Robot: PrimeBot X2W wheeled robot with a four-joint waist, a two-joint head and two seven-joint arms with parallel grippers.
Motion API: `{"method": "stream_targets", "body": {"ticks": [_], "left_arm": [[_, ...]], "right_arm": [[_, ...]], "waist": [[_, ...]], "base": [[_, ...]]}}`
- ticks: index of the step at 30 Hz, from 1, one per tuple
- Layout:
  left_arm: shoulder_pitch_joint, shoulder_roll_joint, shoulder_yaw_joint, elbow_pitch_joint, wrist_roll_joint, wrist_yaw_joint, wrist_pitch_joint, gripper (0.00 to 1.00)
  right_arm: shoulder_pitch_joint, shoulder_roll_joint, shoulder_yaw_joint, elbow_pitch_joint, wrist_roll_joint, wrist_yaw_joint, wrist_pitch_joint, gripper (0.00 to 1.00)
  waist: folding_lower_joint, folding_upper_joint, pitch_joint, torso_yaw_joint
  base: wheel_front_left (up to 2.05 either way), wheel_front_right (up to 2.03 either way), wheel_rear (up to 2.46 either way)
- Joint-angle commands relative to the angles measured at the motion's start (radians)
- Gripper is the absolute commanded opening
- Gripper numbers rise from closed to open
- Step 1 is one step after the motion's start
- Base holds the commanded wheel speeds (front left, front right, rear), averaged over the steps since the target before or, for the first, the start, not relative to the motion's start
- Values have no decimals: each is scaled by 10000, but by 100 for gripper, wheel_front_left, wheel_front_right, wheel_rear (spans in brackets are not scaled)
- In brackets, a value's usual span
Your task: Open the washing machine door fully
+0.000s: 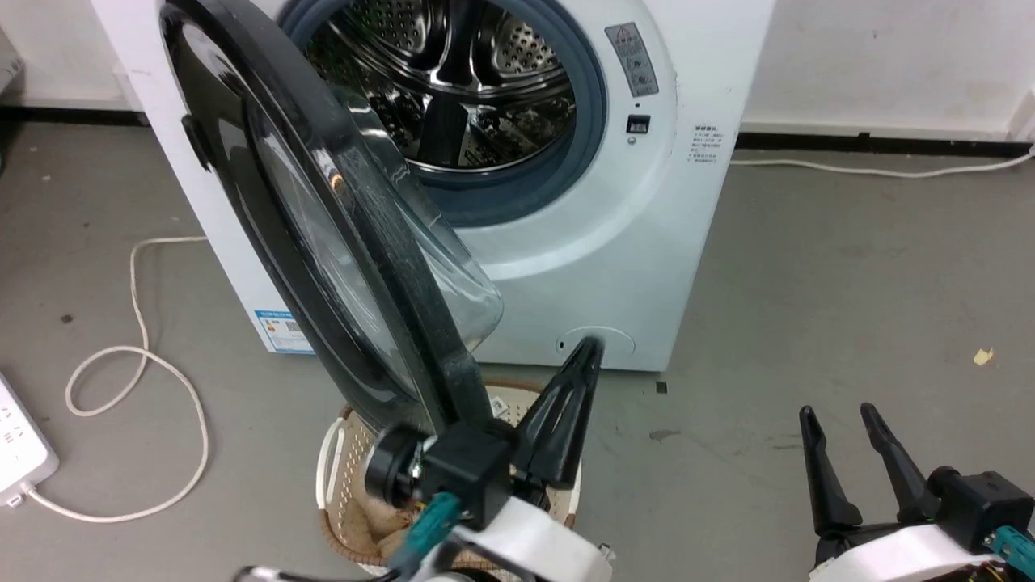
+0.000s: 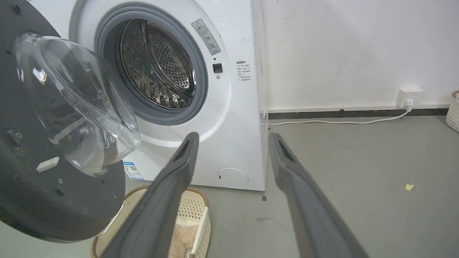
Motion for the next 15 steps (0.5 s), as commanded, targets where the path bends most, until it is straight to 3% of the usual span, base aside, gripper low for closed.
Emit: {"method": "stream_targets", "body": {"ticks": [1,5,15], "left_arm": [[123,28,-143,555,4,242,84,0],[110,28,-251,2236,-390,617,18,0],[-70,37,407,3934,-982,659,-926,0]], "right_arm": [[-159,31,41,38,63,6,-57,100],[-218,31,45,143,77,6,-71,100],[-157,32,105,320,72,6,-113,100]], "waist": [[0,0,93,-25],[0,0,241,-12],[0,0,168,401]], "base": [[0,0,0],[0,0,0],[0,0,0]]}}
